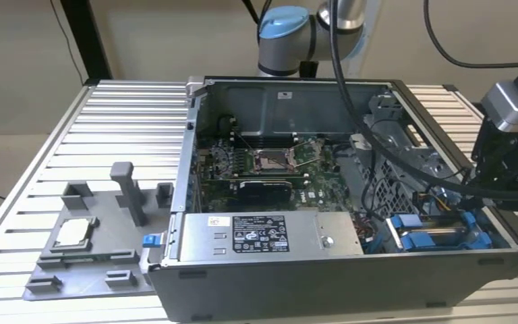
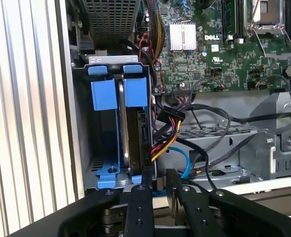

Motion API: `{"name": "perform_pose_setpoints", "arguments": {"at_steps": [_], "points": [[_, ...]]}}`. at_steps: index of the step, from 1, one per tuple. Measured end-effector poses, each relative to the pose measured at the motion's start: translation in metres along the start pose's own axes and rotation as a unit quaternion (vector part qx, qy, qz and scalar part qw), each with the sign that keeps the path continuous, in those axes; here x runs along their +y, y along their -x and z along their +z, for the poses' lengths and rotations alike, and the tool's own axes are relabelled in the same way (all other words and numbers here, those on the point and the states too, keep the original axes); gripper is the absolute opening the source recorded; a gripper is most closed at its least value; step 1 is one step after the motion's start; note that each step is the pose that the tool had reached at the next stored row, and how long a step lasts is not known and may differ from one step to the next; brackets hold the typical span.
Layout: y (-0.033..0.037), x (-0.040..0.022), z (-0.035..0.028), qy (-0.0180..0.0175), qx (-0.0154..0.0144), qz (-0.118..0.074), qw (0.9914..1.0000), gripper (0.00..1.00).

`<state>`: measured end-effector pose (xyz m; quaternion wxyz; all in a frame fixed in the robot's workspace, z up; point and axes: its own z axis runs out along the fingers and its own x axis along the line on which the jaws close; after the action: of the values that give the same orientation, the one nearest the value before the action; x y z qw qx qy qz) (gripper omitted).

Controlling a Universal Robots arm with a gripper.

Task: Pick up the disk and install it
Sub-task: 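Insert the first disk wire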

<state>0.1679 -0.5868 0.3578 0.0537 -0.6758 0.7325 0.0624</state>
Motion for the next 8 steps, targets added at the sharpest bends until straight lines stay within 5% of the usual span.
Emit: {"name": "perform_pose_setpoints", "arguments": {"at_steps": [3, 5, 6, 8], "points": [[-0.0004, 0.0000, 0.0000, 0.0007, -0.0015, 0.000, 1.00000, 0.00], [-0.0008, -0.0001, 0.0001, 0.0014, -0.0070, 0.000, 0.99997, 0.00], [-0.0013, -0.0002, 0.0002, 0.0020, -0.0105, 0.000, 0.99994, 1.00], [-0.0043, -0.0014, 0.0010, 0.0042, -0.0158, 0.000, 0.99987, 1.00]]}}
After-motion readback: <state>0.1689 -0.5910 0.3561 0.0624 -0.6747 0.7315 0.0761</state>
